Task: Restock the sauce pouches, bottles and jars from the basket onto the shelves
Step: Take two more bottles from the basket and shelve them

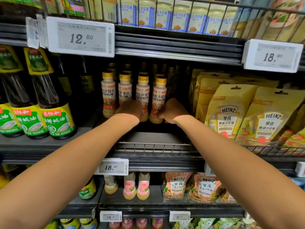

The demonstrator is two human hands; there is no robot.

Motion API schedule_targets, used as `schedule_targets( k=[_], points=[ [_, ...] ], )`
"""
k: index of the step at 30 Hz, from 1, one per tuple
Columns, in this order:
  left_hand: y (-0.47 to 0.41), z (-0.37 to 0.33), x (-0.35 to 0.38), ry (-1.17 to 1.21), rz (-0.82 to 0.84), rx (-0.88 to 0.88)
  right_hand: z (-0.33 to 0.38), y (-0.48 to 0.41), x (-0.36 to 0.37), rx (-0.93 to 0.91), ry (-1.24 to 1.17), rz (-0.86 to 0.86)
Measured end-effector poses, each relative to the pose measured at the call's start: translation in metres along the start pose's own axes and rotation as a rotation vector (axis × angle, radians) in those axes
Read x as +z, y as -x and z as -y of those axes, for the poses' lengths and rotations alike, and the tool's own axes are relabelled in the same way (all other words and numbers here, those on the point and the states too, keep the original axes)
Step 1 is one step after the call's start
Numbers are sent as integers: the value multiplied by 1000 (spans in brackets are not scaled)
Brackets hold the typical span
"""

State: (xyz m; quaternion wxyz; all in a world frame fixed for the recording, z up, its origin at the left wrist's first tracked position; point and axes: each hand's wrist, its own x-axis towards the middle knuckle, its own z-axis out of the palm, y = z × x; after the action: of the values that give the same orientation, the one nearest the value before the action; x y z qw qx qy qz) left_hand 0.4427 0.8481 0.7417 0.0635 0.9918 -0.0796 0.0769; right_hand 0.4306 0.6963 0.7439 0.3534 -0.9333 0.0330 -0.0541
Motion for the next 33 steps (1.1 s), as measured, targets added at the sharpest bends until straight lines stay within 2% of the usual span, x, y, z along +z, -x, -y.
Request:
schedule_targets(
  k=[14,19,23,28,33],
  points=[
    [2,5,-3,-7,-59,-6,0,6,5,-17,-9,-11],
    [15,6,-6,113,-80,75,-1,12,0,17,-17,-25],
    [25,7,0,327,-26,152,-4,30,-1,16,78,-84],
    [46,12,0,799,-27,359,-11,83,-2,-111,-328,-360],
    [77,1,-11,1186,108,538,-16,140,0,-138,-482,-572]
  ],
)
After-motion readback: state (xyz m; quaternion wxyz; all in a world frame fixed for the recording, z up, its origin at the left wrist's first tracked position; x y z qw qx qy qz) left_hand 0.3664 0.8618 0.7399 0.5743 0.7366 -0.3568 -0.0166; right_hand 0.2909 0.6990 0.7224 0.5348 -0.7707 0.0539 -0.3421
